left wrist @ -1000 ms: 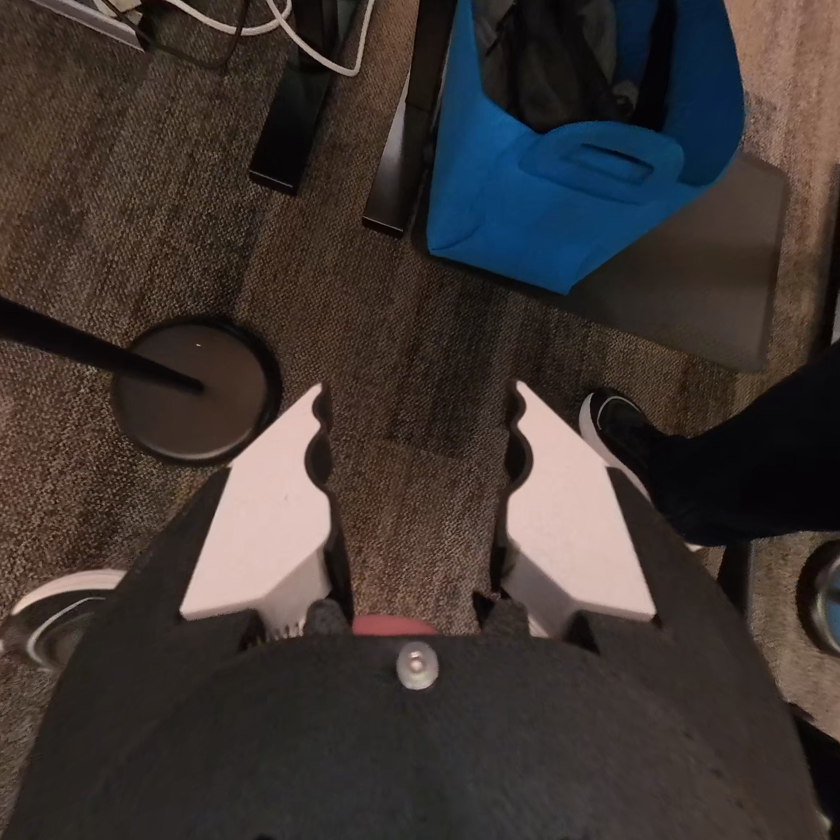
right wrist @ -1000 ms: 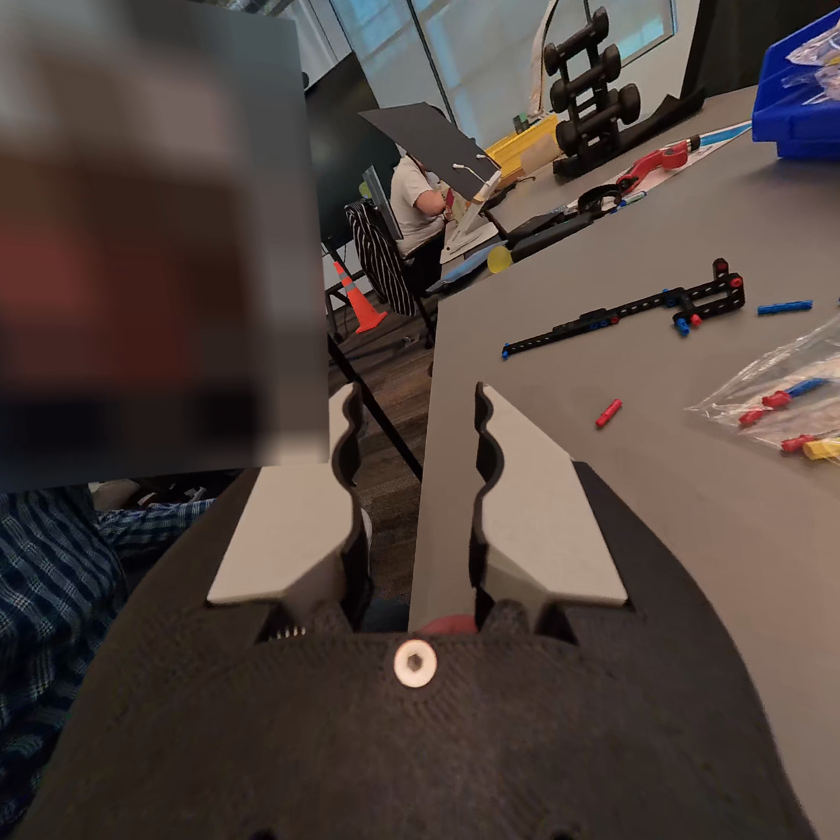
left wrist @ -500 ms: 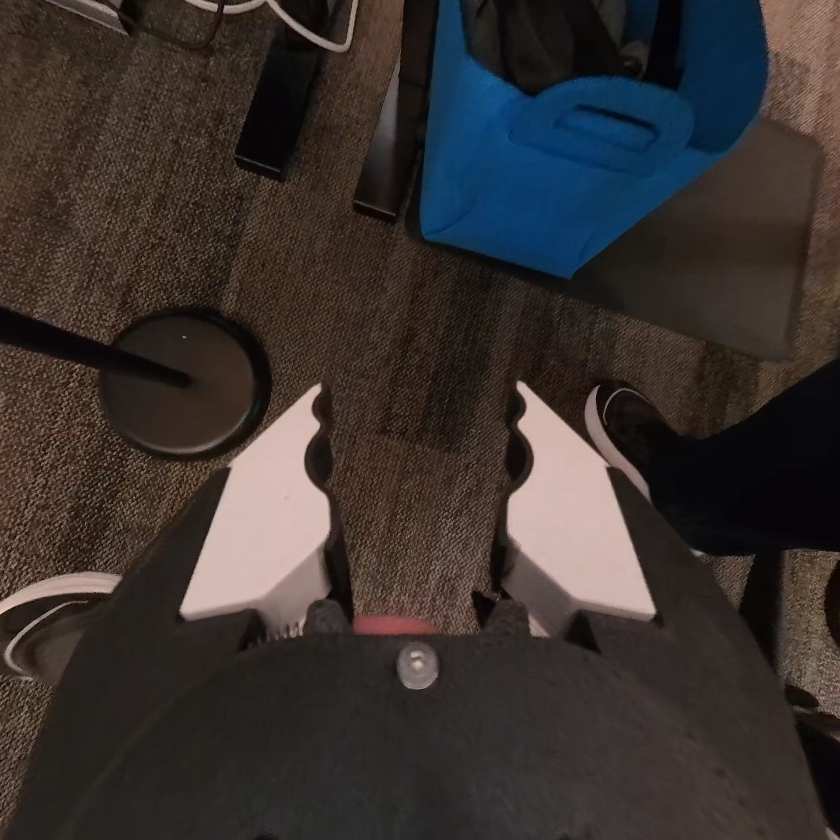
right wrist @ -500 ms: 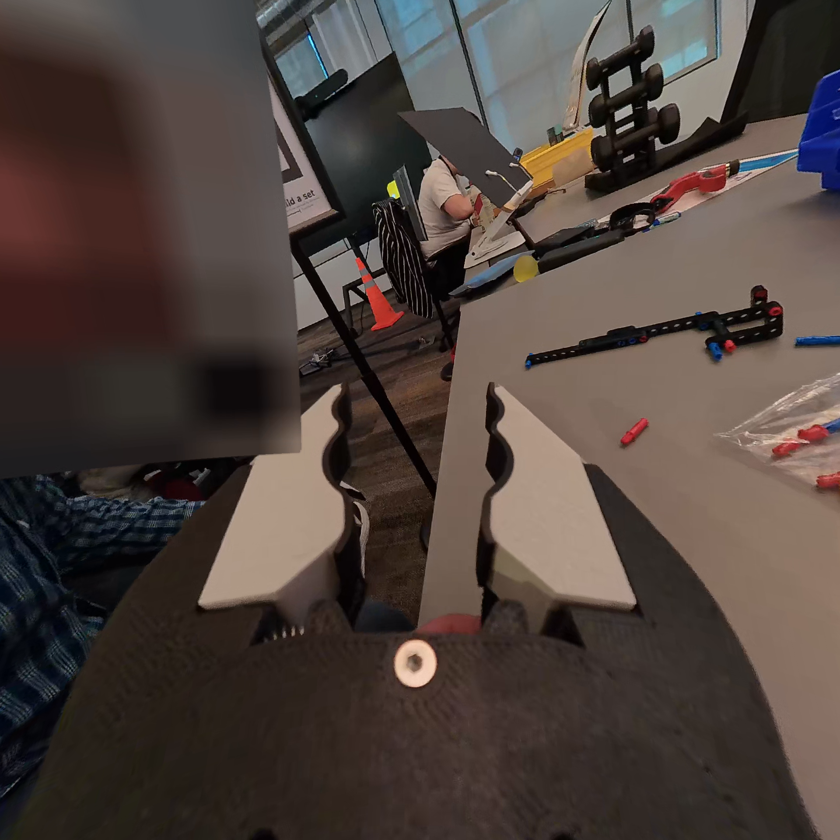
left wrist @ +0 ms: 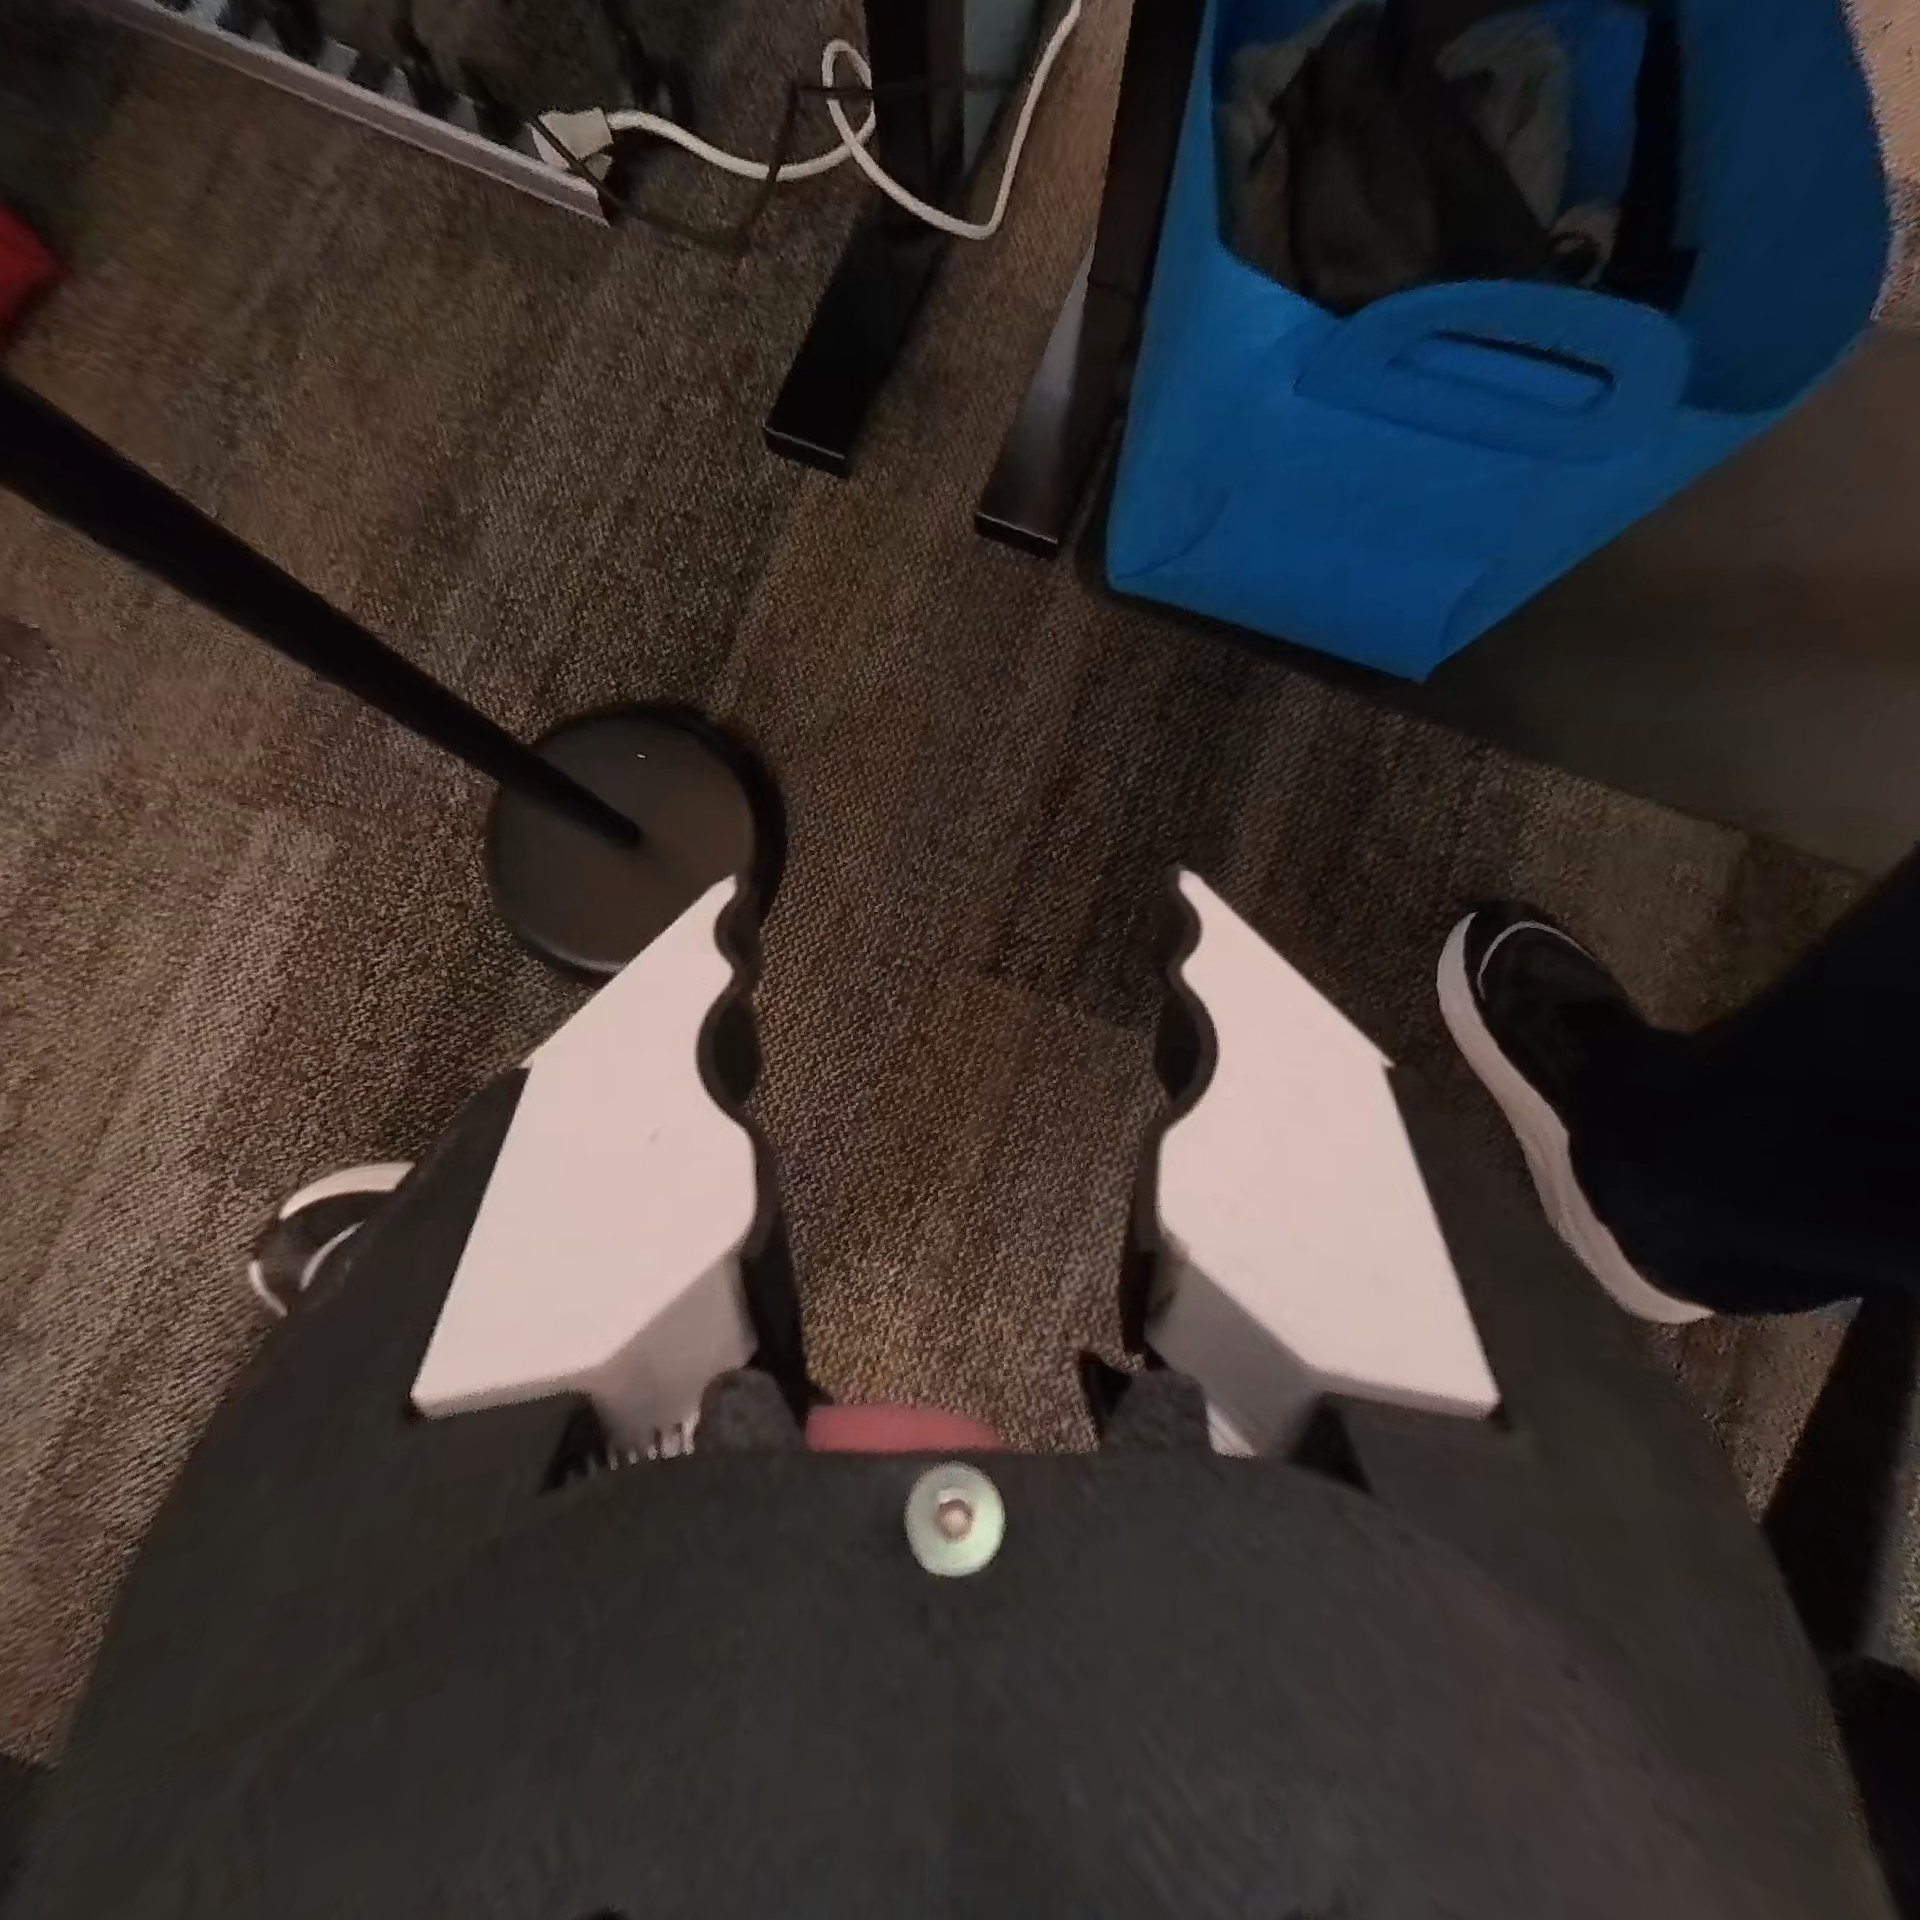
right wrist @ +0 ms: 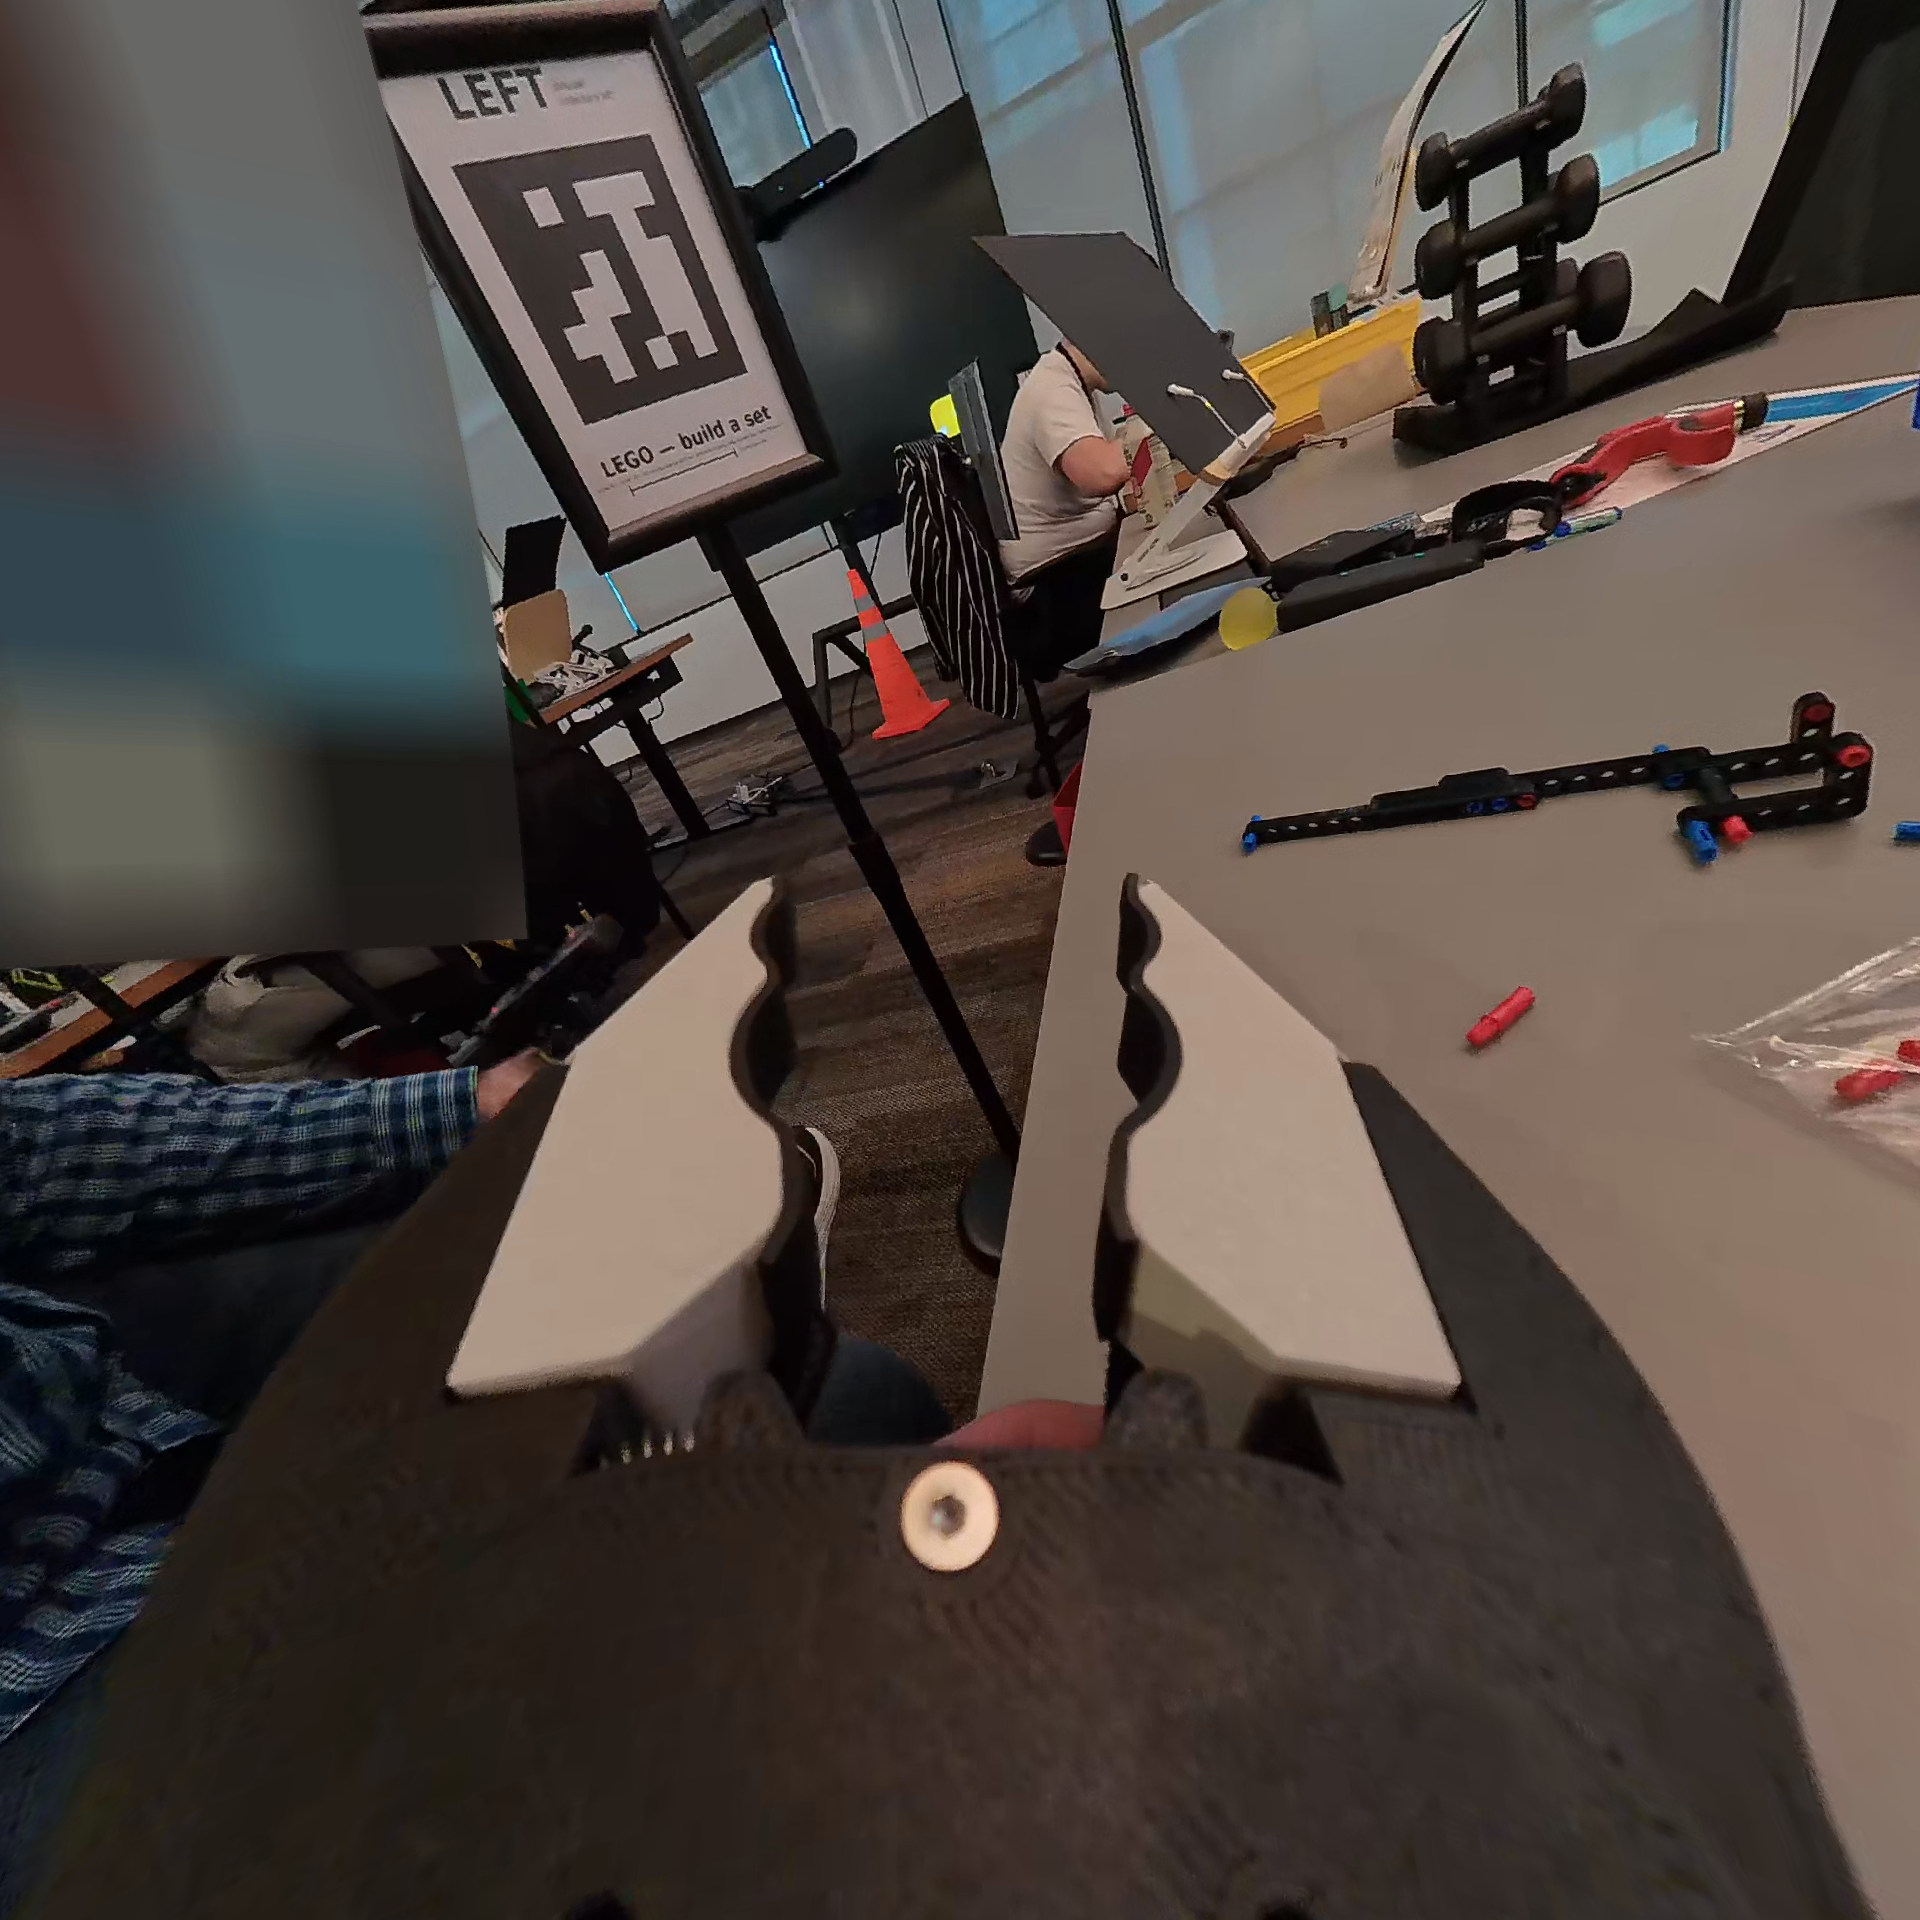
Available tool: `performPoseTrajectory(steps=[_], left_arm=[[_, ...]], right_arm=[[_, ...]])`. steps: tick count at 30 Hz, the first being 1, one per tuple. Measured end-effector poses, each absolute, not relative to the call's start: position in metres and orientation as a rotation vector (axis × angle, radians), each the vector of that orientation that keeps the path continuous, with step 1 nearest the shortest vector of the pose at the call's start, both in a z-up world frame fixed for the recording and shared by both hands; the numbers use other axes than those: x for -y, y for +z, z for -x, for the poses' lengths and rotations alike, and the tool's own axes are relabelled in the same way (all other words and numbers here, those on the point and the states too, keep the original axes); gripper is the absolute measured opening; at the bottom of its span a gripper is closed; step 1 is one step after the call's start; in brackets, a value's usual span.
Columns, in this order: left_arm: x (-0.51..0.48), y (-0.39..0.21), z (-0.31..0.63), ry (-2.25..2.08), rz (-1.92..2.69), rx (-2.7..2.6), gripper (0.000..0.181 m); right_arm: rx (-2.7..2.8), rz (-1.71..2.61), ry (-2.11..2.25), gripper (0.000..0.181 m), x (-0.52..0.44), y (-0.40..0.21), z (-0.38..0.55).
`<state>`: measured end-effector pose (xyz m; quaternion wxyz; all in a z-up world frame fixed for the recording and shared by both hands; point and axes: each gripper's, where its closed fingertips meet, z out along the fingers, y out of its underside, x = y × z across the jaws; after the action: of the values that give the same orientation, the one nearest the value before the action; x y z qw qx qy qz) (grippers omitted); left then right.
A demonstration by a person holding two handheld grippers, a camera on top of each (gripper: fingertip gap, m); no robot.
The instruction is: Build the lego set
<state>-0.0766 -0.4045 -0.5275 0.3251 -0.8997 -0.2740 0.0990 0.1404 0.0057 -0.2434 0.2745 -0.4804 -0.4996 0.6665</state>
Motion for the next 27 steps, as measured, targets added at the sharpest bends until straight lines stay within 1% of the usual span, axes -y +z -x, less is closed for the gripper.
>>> performPoseTrajectory(steps=[5, 10, 16, 19, 27], left_arm=[[0.438, -0.475, 0.034, 0.276, 2.386, 0.639, 0.075], [0.486, -0.417, -0.02, 0.283, 2.385, 0.676, 0.075], [0.549, -0.336, -0.068, 0.496, 2.265, 0.814, 0.074], [0.567, -0.322, -0.084, 0.586, 2.212, 0.855, 0.074], [0.567, -0.296, -0.09, 0.696, 2.199, 0.77, 0.074]], right_arm=[[1.36, 1.292, 1.796, 0.063, -0.004, -0.244, -0.14], [1.357, 1.289, 1.8, 0.064, -0.003, -0.244, -0.14], [1.385, 1.293, 1.793, 0.065, 0.0, -0.246, -0.138], [1.384, 1.294, 1.789, 0.065, 0.0, -0.246, -0.138], [1.424, 1.339, 1.739, 0.065, 0.002, -0.253, -0.133]])
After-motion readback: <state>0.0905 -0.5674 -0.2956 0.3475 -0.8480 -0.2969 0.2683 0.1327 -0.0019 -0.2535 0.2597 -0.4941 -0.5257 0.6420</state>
